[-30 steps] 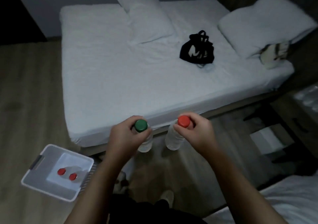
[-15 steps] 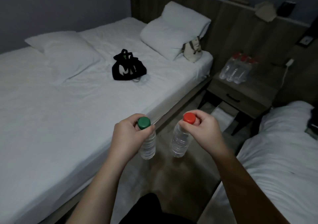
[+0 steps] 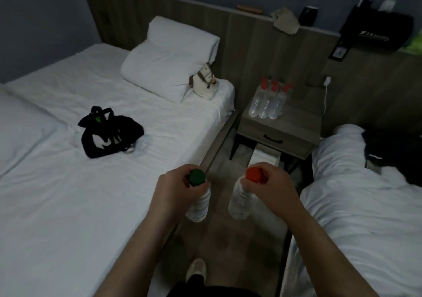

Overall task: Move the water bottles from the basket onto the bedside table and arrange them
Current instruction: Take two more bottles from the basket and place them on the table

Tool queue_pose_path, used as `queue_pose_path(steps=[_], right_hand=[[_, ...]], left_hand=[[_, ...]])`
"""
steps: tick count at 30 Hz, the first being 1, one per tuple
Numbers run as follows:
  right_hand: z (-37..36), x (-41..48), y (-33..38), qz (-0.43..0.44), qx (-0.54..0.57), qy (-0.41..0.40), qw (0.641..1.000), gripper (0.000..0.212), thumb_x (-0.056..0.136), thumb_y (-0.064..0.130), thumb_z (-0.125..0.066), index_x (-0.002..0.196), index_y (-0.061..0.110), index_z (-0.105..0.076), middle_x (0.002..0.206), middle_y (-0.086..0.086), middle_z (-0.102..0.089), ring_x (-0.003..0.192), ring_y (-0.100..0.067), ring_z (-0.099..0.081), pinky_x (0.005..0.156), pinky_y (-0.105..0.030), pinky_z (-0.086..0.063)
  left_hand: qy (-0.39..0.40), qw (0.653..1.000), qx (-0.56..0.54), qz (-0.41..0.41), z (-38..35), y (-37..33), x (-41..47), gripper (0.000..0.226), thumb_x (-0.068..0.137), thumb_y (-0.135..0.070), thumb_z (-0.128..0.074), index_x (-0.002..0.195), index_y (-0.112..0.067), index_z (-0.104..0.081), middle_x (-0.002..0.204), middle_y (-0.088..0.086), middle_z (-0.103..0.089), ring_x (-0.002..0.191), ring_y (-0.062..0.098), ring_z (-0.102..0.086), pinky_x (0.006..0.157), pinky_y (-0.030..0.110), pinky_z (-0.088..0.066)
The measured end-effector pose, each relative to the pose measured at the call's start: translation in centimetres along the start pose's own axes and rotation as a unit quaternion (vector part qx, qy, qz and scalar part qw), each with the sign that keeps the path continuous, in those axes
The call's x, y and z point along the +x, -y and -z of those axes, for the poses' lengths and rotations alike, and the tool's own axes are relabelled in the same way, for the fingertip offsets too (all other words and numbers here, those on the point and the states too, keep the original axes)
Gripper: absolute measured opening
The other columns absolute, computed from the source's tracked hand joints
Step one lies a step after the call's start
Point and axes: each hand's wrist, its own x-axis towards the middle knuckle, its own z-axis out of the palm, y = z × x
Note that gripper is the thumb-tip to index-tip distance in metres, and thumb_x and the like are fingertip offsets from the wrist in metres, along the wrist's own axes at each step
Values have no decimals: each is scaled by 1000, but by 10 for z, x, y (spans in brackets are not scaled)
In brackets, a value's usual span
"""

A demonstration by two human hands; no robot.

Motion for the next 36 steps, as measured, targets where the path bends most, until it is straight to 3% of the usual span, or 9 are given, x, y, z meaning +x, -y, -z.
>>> queue_pose_path(steps=[3, 7, 10, 14, 19, 24, 29, 33, 36], right_hand=[[-1, 30, 2, -28, 19, -35, 999, 15, 79, 23, -74, 91, 26, -66, 82, 14, -64, 74, 0, -60, 65, -11, -39], [2, 59, 5, -54, 43, -65, 995, 21, 78, 20, -76, 89, 32, -63, 83, 17, -63, 79, 0, -60, 67, -12, -42], [8, 80, 0, -53, 45, -93, 993, 30, 76, 20, -78, 79, 42, -58, 80, 18, -63, 76, 1, -60, 65, -11, -44], [18, 103, -17, -55, 23, -101, 993, 27, 76, 24, -78, 80, 42, -58, 80, 18, -64, 74, 2, -60, 62, -7, -45], [35, 136, -49, -81, 39, -107, 990, 23, 74, 26, -78, 79, 40, -60, 78, 18, -64, 74, 4, -60, 60, -4, -44], [71, 181, -93, -73, 70, -101, 990, 22, 74, 24, -79, 81, 37, -63, 80, 17, -66, 81, 7, -59, 67, -3, -43], [125, 231, -134, -73, 66, -90, 991, 20, 73, 21, -79, 86, 29, -66, 77, 17, -64, 74, 11, -57, 65, -3, -41], [170, 265, -169, -72, 50, -78, 993, 22, 75, 26, -78, 94, 27, -67, 84, 17, -64, 78, 4, -59, 67, -7, -40], [197, 286, -189, -70, 37, -71, 994, 23, 76, 28, -77, 96, 29, -65, 83, 18, -62, 79, 4, -57, 67, -8, -39]], left_hand=[[30, 999, 12, -13, 1, -1, 52, 11, 72, -26, -74, 81, -27, -68, 72, -9, -68, 73, -2, -60, 59, 8, -42], [47, 998, 26, -42, -1, -3, 98, 13, 73, -25, -74, 84, -28, -68, 75, -11, -67, 69, 0, -60, 60, 3, -39], [53, 997, 6, -53, -8, -4, 126, 12, 74, -24, -75, 81, -28, -67, 72, -11, -66, 69, 3, -61, 60, 6, -40], [63, 997, 4, -53, -29, -7, 154, 12, 73, -26, -74, 82, -30, -67, 74, -12, -67, 75, 0, -61, 64, 15, -44], [84, 996, 1, -39, -64, -20, 186, 14, 72, -27, -75, 82, -31, -67, 71, -12, -67, 66, 2, -61, 63, 20, -48], [86, 995, 5, -53, -120, -46, 229, 15, 71, -24, -78, 78, -32, -67, 67, -9, -66, 62, 2, -59, 58, 11, -43], [97, 994, -23, -40, -175, -86, 270, 13, 73, -22, -77, 76, -30, -67, 70, -12, -66, 63, 2, -61, 57, 16, -46], [81, 996, -13, -43, -219, -120, 299, 15, 72, -22, -78, 80, -31, -68, 74, -11, -67, 69, 1, -63, 64, 21, -50], [77, 995, -42, -48, -246, -139, 316, 18, 73, -18, -78, 80, -31, -69, 76, -12, -68, 71, 0, -63, 63, 16, -49]])
